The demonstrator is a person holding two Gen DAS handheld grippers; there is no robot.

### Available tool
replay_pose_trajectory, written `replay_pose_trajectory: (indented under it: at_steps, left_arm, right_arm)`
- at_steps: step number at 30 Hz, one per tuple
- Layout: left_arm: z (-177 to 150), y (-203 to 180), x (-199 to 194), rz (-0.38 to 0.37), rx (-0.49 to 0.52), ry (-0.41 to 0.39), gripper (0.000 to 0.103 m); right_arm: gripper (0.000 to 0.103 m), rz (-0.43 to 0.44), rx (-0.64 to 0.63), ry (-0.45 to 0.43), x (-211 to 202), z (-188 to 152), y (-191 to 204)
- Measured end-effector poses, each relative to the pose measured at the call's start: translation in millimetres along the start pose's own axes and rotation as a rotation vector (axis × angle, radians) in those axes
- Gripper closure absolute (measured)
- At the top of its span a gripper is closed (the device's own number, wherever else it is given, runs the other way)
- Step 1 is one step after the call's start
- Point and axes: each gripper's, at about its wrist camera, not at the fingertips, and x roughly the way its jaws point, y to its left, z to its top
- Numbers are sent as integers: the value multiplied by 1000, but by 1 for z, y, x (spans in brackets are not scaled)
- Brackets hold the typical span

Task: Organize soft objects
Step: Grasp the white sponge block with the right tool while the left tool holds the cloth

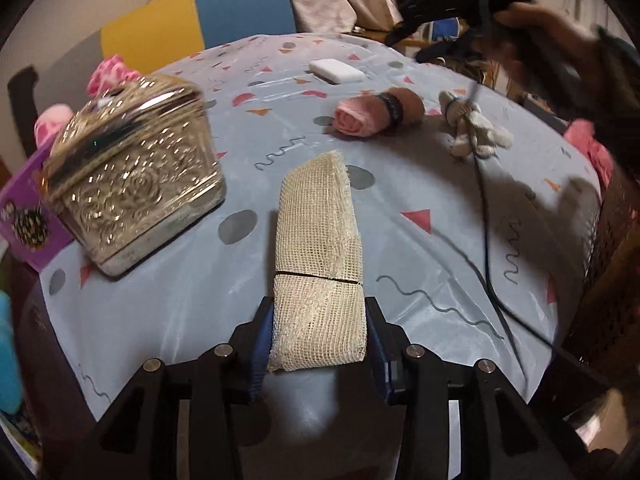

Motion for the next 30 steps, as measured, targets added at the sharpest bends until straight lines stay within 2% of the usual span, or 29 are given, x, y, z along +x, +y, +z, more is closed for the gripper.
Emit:
replay_pose_trajectory:
  at_steps: [4, 8, 10, 12, 14, 20, 22, 30]
  left_arm:
    - [-6, 2, 0, -16, -10, -30, 59]
    - [-7, 9, 2, -46, -26, -52, 59]
    - [-6, 13, 4, -64, -48, -58, 58]
    - [-2, 16, 8, -74, -59, -61, 58]
    - [-1, 16, 11, -79, -65, -63, 58]
    - [0, 18, 12, -90, -87, -62, 58]
    - [-1, 18, 10, -91, -91, -63, 57]
    - [-2, 22, 8, -94, -119, -58, 57]
  right_arm:
    - [58, -61, -84, -7, 45, 40, 17]
    - [57, -132, -122, 30, 91, 72, 23]
    - [49, -157, -129, 46, 110, 84, 26]
    - [38, -159, -137, 59, 124, 93, 30]
    - [37, -175, -154, 71, 135, 98, 33]
    - [35, -312, -232, 76, 153, 105, 39]
    - [35, -317, -235, 87, 153, 106, 35]
    - [35, -247, -190, 103, 144, 110, 22]
